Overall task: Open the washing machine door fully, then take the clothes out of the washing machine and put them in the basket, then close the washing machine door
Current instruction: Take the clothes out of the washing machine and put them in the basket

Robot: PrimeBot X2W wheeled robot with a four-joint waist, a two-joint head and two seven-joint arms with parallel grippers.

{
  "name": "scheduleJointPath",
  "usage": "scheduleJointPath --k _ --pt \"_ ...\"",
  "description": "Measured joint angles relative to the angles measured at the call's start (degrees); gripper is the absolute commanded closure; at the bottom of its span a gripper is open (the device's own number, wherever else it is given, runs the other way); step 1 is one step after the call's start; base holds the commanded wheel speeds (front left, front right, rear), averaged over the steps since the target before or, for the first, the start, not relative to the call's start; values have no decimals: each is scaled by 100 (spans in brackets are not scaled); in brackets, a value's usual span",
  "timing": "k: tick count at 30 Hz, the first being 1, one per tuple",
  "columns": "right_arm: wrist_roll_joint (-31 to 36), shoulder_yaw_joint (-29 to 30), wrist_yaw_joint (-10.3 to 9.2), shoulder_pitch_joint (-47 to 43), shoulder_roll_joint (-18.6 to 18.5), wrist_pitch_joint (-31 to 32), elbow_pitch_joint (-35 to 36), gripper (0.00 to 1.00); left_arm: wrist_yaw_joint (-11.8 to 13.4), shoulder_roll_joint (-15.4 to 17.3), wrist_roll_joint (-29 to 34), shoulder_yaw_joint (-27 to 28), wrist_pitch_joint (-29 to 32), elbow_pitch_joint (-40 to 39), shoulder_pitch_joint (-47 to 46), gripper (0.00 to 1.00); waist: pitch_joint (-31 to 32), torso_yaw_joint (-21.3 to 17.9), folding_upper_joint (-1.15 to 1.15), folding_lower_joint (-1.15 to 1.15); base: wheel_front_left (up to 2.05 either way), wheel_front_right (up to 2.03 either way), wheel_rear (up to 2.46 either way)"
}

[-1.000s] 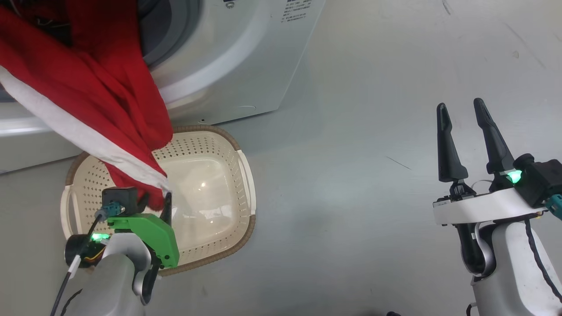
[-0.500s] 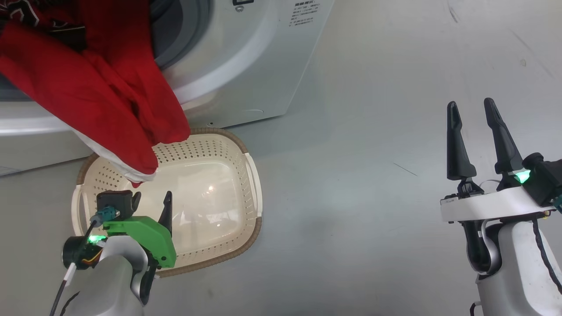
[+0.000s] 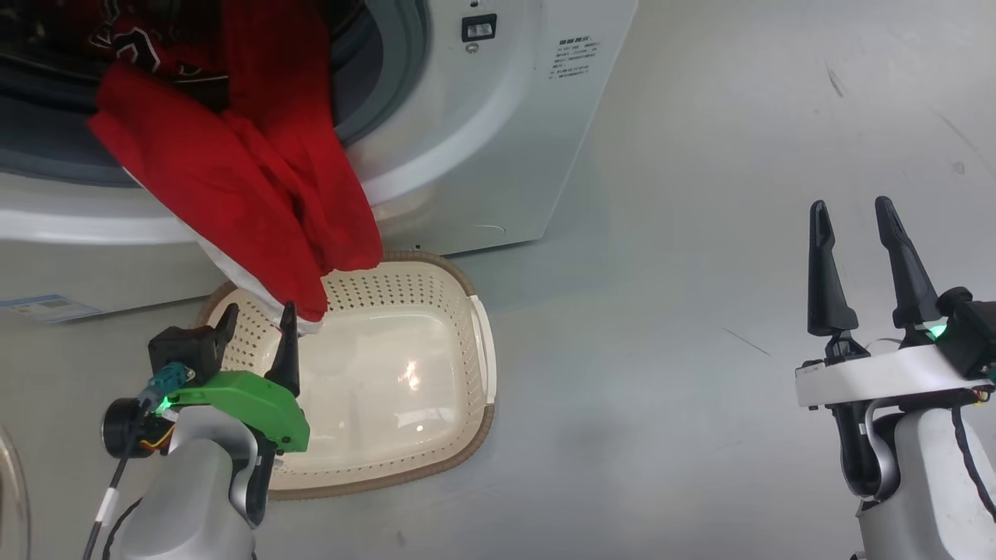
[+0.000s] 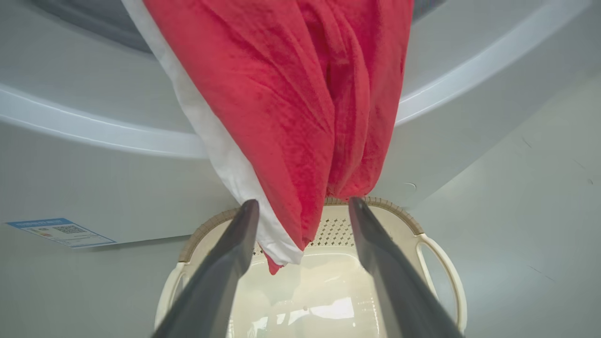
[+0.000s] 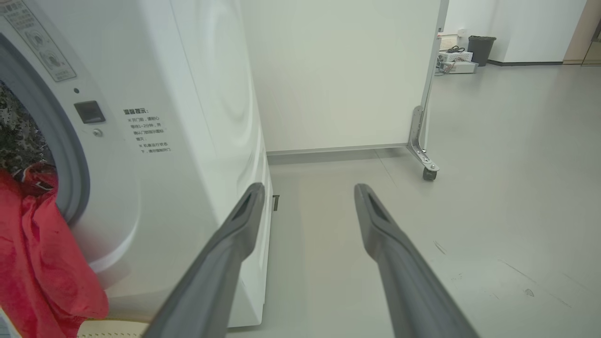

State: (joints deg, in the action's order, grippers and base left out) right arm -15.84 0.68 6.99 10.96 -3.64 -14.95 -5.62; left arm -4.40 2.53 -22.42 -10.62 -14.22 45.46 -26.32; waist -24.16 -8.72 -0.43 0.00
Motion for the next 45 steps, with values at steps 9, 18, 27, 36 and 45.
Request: scheduleJointPath --k 9,18,27,36,45 --pt "130 22 0 -298 -44 0 -194 0 40 1 277 -19 -22 -580 36 0 461 235 0 0 0 0 0" --pt "189 -32 0 -625 -53 0 -335 0 167 22 439 109 -22 -1500 497 0 1019 420 0 0 0 0 0" --pt "240 -102 0 -989 -48 0 -427 0 270 41 527 130 -22 -1990 1262 0 1554 549 0 0 0 0 0" --pt "281 -104 0 -1236 -80 0 -371 0 359 75 637 88 -22 -2527 1767 0 1898 674 0 0 0 0 0" --pt "330 -126 -1 -1273 -83 0 -259 0 416 77 638 64 -22 -2985 2133 0 1971 748 0 0 0 0 0"
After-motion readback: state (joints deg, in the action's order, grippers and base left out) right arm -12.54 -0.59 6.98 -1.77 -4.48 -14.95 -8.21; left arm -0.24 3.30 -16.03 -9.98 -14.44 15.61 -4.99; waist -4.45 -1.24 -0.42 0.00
